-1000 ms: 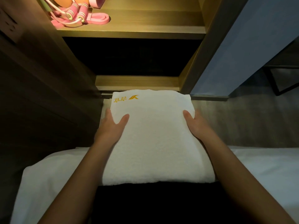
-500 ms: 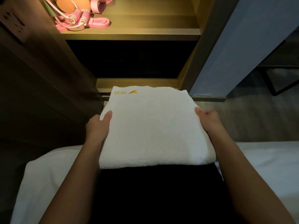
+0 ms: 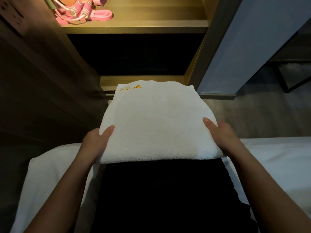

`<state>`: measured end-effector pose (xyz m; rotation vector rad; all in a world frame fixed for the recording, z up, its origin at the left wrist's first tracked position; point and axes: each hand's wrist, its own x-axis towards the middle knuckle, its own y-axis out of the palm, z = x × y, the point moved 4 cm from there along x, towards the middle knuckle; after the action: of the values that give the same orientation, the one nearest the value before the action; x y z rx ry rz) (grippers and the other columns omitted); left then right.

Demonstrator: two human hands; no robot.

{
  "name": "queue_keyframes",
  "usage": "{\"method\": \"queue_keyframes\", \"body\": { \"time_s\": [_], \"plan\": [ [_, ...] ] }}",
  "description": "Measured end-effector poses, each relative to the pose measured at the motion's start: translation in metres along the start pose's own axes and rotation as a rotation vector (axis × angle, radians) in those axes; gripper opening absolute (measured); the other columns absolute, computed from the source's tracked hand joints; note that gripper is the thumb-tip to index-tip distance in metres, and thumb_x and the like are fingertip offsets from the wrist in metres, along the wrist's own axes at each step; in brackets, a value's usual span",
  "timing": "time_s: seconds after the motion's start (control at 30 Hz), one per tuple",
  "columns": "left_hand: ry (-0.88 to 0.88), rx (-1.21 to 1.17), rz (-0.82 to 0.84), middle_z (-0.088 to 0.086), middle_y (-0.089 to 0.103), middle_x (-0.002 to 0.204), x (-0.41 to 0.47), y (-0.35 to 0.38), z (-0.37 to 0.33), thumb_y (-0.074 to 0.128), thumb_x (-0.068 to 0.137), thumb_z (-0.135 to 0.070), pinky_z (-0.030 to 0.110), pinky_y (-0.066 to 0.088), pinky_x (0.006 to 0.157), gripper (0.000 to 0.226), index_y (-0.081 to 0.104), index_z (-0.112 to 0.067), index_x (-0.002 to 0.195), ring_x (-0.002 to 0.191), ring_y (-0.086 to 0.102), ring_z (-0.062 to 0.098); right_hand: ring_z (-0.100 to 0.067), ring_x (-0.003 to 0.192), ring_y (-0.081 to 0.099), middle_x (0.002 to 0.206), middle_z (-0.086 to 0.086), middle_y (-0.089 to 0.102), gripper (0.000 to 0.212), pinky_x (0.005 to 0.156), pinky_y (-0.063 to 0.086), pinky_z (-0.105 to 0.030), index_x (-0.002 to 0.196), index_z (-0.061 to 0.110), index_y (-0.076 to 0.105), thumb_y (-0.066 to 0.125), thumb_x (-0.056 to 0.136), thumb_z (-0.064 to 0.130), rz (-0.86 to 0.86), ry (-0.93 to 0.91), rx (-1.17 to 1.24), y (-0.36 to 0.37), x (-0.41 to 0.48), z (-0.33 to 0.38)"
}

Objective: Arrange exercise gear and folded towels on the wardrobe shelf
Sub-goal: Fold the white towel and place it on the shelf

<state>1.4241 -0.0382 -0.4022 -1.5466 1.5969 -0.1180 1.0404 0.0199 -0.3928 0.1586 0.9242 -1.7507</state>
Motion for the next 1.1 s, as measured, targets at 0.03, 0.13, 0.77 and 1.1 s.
{"method": "queue_keyframes", "body": {
  "time_s": [0.03, 0.13, 0.77, 1.1],
  "plan": [
    [0.011, 0.005, -0.004, -0.003, 0.057, 0.089, -0.001, 0.0, -0.002, 0.047, 0.094, -0.054, 0.028, 0.039, 0.063, 0.046, 0.059, -0.012, 0.109, 0.078, 0.052, 0.011, -0.006, 0.069, 0.049, 0.078, 0.007, 0.053, 0.037, 0.053, 0.034, -0.022, 0.091, 0.014, 0.052, 0.048, 0.096, 0.05, -0.019, -0.012, -0.008, 0.0, 0.0, 0.0],
    [0.014, 0.062, -0.024, 0.006, 0.058, 0.102, -0.006, 0.002, -0.003, 0.046, 0.095, -0.052, 0.034, 0.04, 0.072, 0.046, 0.056, -0.01, 0.113, 0.088, 0.053, 0.018, -0.007, 0.075, 0.051, 0.092, 0.003, 0.056, 0.037, 0.057, 0.036, -0.024, 0.106, 0.014, 0.051, 0.047, 0.096, 0.05, -0.013, -0.032, -0.03, 0.0, -0.001, -0.002],
    [1.011, 1.024, 0.065, 0.004, 0.005, 0.163, -0.083, 0.076, -0.075, 0.057, 0.09, -0.049, 0.037, 0.001, 0.12, 0.087, 0.009, -0.017, 0.155, 0.15, 0.003, 0.019, -0.023, 0.151, -0.004, 0.164, -0.002, 0.0, 0.096, 0.119, -0.004, -0.045, 0.156, 0.021, 0.006, 0.063, 0.084, 0.054, 0.182, -0.998, -1.167, 0.067, -0.069, 0.039],
    [1.13, 0.757, -0.112, 0.021, 0.051, 0.14, -0.087, 0.052, -0.071, 0.067, 0.078, 0.009, 0.043, 0.035, 0.109, 0.058, 0.053, 0.003, 0.134, 0.131, 0.049, 0.035, -0.022, 0.146, 0.025, 0.159, -0.007, 0.026, 0.066, 0.119, 0.012, -0.031, 0.152, 0.015, 0.026, 0.055, 0.094, 0.008, 0.138, -0.934, -0.917, 0.048, -0.063, 0.053]
  ]
}}
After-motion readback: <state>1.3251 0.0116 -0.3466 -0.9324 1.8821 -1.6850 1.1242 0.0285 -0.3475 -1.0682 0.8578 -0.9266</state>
